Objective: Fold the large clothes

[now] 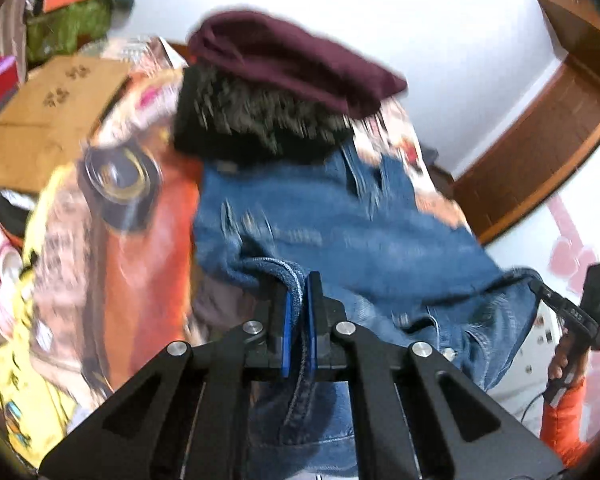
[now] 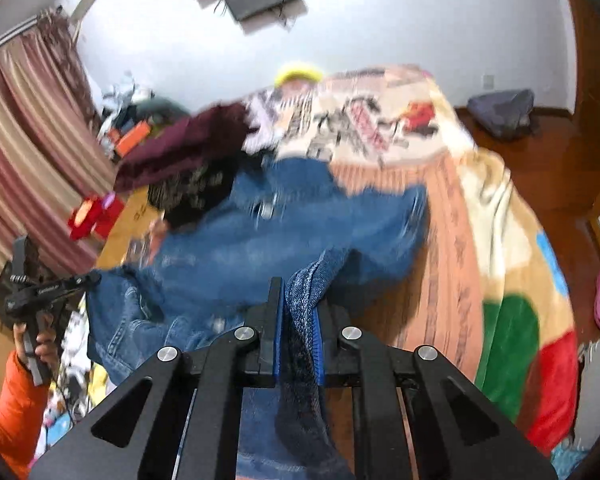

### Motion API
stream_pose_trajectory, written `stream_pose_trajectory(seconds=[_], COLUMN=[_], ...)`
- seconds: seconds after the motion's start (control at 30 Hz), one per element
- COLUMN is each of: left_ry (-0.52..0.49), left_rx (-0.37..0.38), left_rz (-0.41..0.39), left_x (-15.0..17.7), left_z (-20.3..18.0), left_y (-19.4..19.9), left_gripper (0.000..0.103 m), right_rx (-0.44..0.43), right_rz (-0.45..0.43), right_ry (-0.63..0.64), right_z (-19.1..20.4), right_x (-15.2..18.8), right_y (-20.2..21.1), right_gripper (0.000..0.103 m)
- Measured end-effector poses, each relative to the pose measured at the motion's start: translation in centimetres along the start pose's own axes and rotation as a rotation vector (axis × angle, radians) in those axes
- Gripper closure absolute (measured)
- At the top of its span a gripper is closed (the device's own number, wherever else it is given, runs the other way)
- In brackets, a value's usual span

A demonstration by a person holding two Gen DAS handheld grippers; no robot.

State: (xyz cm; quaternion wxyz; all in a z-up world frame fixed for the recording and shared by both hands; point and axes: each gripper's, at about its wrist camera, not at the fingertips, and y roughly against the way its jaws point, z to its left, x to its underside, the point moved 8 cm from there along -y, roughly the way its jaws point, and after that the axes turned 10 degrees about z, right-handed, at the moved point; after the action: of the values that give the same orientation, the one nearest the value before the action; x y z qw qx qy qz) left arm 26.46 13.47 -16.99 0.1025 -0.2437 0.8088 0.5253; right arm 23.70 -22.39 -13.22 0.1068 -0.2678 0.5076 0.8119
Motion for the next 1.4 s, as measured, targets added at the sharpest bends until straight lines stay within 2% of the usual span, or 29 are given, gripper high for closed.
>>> stream_pose_trajectory(seconds=[0.1,0.23,0.37,0.53,0.6,0.63,0.67,0.73,0.77,0.87,0.97,1.03,1.13,1.2,1.23,1.33,1.4], left_ry=[0.045,0.086,0.043,-0.031,-0.037,-0.041,-0.045,-0.058,-0.067,-0.087,-0.074,-0.032,0.070,0.128,0.152,0.199,0.212], left_rx=[-0.029,-0.115,-0.223,-0.278,-0.271,-0.273,-0.283,-0.298,-0.294,-0.282,-0.252,-0.205,-0.073,0.010,0.050,0.134,0.184], left_rz=[-0.024,0.042,0.146,0.157,0.153,0.141,0.125,0.082,0.072,0.075,0.120,0.166,0.237,0.268,0.272,0.266,0.265], left_x=[-1.9,-1.7,0.5,1.1,1.0,0.9,0.9,0.9,1.0,1.9,3.6,5.1,7.5,8.7,9.2,9.8,9.9], left_z=[1.7,4.9,6.6,6.2,6.1,6.0,5.9,5.9,5.8,5.9,6.6,7.3,8.0,8.0,7.9,7.3,6.4], left_y=[-1.1,-5.7,-10.2,-10.2,-9.3,-8.4,-7.6,-5.8,-5.2,-4.1,-4.5,-5.5,-7.5,-8.6,-9.2,-10.0,-10.2], left_gripper=[0.098,0.097,0.096,0.092,0.085,0.072,0.054,0.039,0.036,0.033,0.032,0.032,0.032,0.032,0.032,0.032,0.035], right_rx=[0.037,0.118,0.121,0.162,0.177,0.181,0.185,0.188,0.194,0.193,0.180,0.173,0.171,0.134,0.123,0.127,0.067], right_rz=[-0.030,0.026,0.083,0.064,0.063,0.061,0.059,0.043,0.045,0.058,0.102,0.137,0.199,0.234,0.231,0.199,0.210], right_ry=[-0.053,-0.127,-0.154,-0.086,-0.057,-0.042,-0.034,-0.018,-0.002,0.026,0.039,0.042,0.027,-0.007,-0.023,-0.043,-0.039], right_z=[-1.9,-5.4,-7.4,-6.7,-6.1,-5.9,-5.6,-5.3,-5.0,-4.3,-4.0,-4.0,-4.3,-4.4,-4.4,-4.1,-3.4], right_x=[-1.6,-1.5,-0.2,-0.3,-0.3,-0.3,-0.2,0.0,0.3,1.4,3.1,4.2,6.4,7.3,7.5,7.0,6.9], right_y=[-1.0,-5.0,-8.1,-6.5,-5.4,-4.6,-4.0,-3.0,-2.5,-1.8,-2.3,-3.0,-5.0,-6.4,-6.8,-6.9,-6.7], right_gripper=[0.093,0.093,0.093,0.091,0.088,0.081,0.070,0.055,0.049,0.043,0.040,0.040,0.040,0.039,0.036,0.035,0.044])
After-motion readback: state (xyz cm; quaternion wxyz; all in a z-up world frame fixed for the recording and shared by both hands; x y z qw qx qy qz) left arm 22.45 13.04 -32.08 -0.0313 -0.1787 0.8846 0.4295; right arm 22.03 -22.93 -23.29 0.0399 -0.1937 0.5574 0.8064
